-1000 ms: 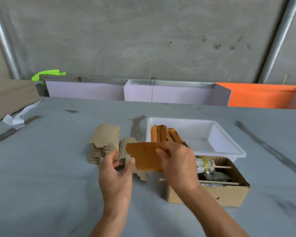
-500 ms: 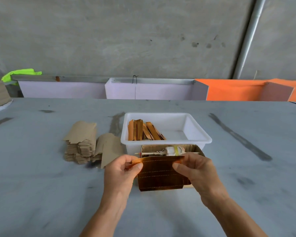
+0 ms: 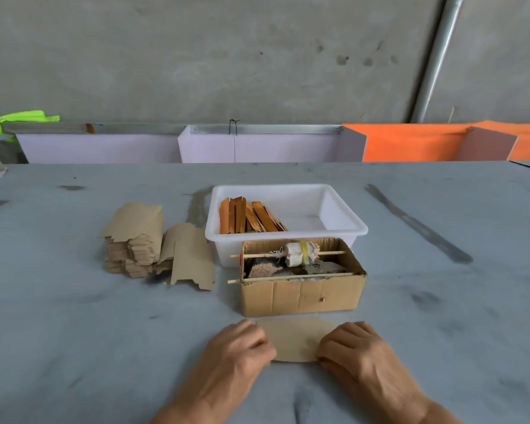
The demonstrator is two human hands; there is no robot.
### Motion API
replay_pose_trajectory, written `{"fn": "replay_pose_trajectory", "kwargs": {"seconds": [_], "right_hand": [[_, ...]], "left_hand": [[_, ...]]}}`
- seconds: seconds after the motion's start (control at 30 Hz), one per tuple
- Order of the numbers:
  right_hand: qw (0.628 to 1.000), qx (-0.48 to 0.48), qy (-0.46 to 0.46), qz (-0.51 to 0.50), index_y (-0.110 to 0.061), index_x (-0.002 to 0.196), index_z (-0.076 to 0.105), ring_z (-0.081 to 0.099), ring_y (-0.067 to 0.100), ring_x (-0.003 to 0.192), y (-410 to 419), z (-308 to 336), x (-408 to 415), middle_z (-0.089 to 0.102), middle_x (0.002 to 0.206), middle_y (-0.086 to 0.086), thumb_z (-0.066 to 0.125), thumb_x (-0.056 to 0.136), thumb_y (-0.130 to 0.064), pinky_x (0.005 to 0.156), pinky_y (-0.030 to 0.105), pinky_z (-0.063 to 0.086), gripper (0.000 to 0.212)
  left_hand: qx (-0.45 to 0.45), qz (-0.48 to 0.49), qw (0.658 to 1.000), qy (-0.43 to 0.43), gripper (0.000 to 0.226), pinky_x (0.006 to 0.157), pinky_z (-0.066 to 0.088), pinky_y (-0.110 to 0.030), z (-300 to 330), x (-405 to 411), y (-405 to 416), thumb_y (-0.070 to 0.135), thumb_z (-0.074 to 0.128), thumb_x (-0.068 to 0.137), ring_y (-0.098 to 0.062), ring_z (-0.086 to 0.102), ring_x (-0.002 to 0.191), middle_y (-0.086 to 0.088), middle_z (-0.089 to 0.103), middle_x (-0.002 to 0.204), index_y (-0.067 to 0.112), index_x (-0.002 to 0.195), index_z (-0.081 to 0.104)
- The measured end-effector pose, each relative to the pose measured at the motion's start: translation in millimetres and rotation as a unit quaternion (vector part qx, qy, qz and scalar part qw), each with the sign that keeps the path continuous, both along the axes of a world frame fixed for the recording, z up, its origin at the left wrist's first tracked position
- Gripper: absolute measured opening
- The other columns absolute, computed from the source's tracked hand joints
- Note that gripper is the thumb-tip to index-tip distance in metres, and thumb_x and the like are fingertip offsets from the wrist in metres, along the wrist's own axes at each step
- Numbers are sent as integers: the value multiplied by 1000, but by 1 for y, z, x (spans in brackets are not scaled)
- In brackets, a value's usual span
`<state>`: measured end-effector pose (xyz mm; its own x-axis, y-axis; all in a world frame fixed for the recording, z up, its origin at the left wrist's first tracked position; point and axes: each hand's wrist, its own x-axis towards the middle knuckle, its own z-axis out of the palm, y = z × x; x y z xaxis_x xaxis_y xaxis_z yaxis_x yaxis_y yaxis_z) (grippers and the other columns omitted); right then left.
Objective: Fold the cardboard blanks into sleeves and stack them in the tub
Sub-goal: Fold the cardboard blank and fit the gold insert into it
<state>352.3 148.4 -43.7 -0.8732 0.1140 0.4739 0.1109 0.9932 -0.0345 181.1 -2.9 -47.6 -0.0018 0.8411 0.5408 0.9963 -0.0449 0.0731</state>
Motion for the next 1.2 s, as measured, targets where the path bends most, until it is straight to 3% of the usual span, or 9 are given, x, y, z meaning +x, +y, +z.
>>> {"fn": "replay_pose_trajectory", "kwargs": {"seconds": [0.2, 0.3, 0.4, 0.57, 0.7, 0.9, 1.07, 1.13, 1.2], "right_hand": [[999, -45, -13, -19, -23, 65, 69, 63, 14, 65, -8, -1, 5, 66, 75, -9, 78, 65, -18, 58, 22, 50, 10], [985, -162, 1, -63, -20, 67, 71, 60, 17, 76, -11, -4, 6, 64, 78, -7, 77, 71, -15, 64, 33, 51, 9], [953, -267, -15, -142, -17, 71, 72, 48, 12, 91, -11, -6, 1, 59, 84, -9, 74, 78, -21, 80, 24, 42, 8], [908, -344, -56, -232, -29, 66, 65, 43, 10, 97, -10, -1, -13, 56, 84, -12, 73, 75, -25, 78, 16, 38, 13], [896, -332, -91, -281, -18, 76, 76, 45, 13, 99, -4, 1, -16, 64, 89, -6, 75, 71, -28, 77, 21, 44, 11], [876, -322, -173, -316, -31, 65, 62, 40, 16, 102, -1, 16, -21, 59, 92, -8, 78, 69, -43, 81, 24, 41, 20], [870, -343, -147, -324, -37, 59, 56, 36, 15, 103, -1, 12, -20, 55, 93, -13, 73, 77, -24, 77, 26, 35, 28], [866, -348, -133, -332, -40, 57, 54, 33, 14, 100, -1, 9, -19, 55, 92, -12, 75, 75, -26, 77, 27, 34, 30], [865, -350, -128, -336, -40, 56, 54, 32, 14, 98, -2, 7, -19, 56, 94, -11, 76, 74, -28, 77, 28, 34, 31]], "left_hand": [[-34, 4, 997, -66, 23, 50, 44, -21, 0, 9, -5, 15, 88, 57, -13, 57, 62, 5, 57, 64, 17, 57, 65], [-42, 47, 982, -179, 9, 68, 40, -15, -4, 13, -5, 17, 76, 70, -4, 51, 78, 7, 61, 74, 17, 64, 70], [-50, 119, 952, -279, 7, 83, 26, -4, -9, 14, 2, 22, 72, 80, 0, 45, 97, 13, 55, 93, 17, 75, 75], [-78, 214, 914, -335, 13, 77, 18, -6, -12, 16, 11, 25, 74, 77, 0, 34, 101, 18, 45, 103, 25, 65, 69], [-86, 270, 895, -344, 33, 77, 21, -11, -12, 14, 13, 29, 79, 69, -2, 33, 101, 19, 46, 107, 31, 47, 54], [-102, 329, 872, -347, 35, 84, 23, -23, -10, 10, 13, 40, 82, 61, -9, 36, 115, 24, 38, 106, 29, 44, 53], [-63, 306, 900, -305, 29, 81, 23, -23, -9, 18, 10, 25, 79, 68, -14, 42, 109, 19, 42, 101, 33, 57, 53], [-41, 239, 935, -257, 28, 81, 36, -27, -7, 24, 11, 4, 79, 65, -22, 52, 96, 11, 52, 90, 28, 61, 64], [-4, 160, 971, -179, 26, 64, 50, -35, -3, 33, 11, -7, 72, 58, -22, 57, 78, 4, 58, 74, 18, 60, 71]]}}
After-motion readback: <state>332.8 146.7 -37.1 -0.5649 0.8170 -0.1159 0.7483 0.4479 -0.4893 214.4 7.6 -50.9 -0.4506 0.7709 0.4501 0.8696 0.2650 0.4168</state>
